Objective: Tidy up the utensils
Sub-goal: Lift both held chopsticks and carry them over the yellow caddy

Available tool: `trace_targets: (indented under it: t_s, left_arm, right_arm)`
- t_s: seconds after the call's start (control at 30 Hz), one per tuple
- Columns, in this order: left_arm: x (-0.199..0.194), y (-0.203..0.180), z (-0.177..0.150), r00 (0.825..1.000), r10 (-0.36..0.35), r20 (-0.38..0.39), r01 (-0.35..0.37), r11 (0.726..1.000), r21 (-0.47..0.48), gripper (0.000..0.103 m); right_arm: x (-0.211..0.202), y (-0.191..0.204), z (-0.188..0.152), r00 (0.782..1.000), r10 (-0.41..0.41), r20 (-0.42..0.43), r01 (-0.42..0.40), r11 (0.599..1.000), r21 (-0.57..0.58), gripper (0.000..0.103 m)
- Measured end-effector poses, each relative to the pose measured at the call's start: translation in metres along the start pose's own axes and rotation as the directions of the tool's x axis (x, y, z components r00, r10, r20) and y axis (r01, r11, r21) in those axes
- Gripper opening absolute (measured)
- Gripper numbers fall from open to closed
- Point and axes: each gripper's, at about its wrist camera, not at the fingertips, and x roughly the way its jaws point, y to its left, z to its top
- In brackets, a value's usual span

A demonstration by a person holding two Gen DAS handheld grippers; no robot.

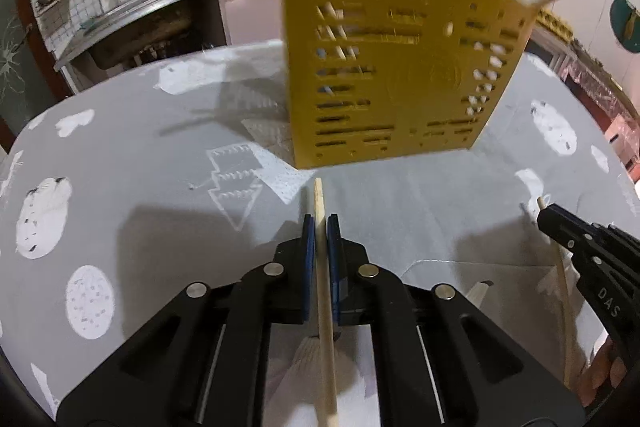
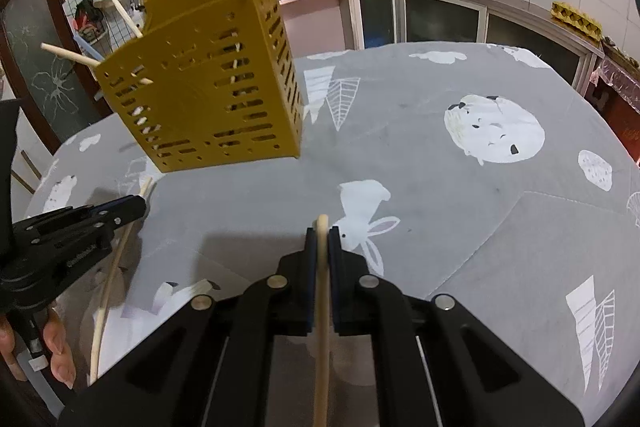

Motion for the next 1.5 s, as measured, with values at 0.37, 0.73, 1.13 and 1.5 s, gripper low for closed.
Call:
trace_targets:
  t_s: [0.37, 0.73, 1.13, 1.5]
  left_arm:
    - [-0.076, 0.028, -0.011, 0.987, -0.006, 0.162, 0.014, 0.999, -0.047, 0.005]
    - [-0.128, 0.055, -0.032, 0.960, 0.004, 0.280, 0.027, 0.994, -0.107, 0.005]
    - [-0.161, 0.052, -0.048, 0.928, 0.027, 0.371, 0.016, 0.994, -0.112, 0.005]
    - [-0.189, 0.044, -0.046, 0.893, 0.041, 0.448, 0.004, 0.995, -0.101, 0.005]
  right_arm:
    - [-0.035, 0.027, 0.003, 0.997, 0.033, 0.071, -0.031, 0.999, -0.037, 0.006]
    - [-0.090, 0.042, 0.011, 0.973, 0.056, 0.226, -0.046, 0.998, -0.048, 0.006]
    - [-0.128, 0.050, 0.001, 0.944, 0.050, 0.325, -0.028, 0.997, -0.074, 0.006]
    - [-0.164, 0.060, 0.005, 0.901, 0.045, 0.432, 0.006, 0.993, -0.115, 0.006]
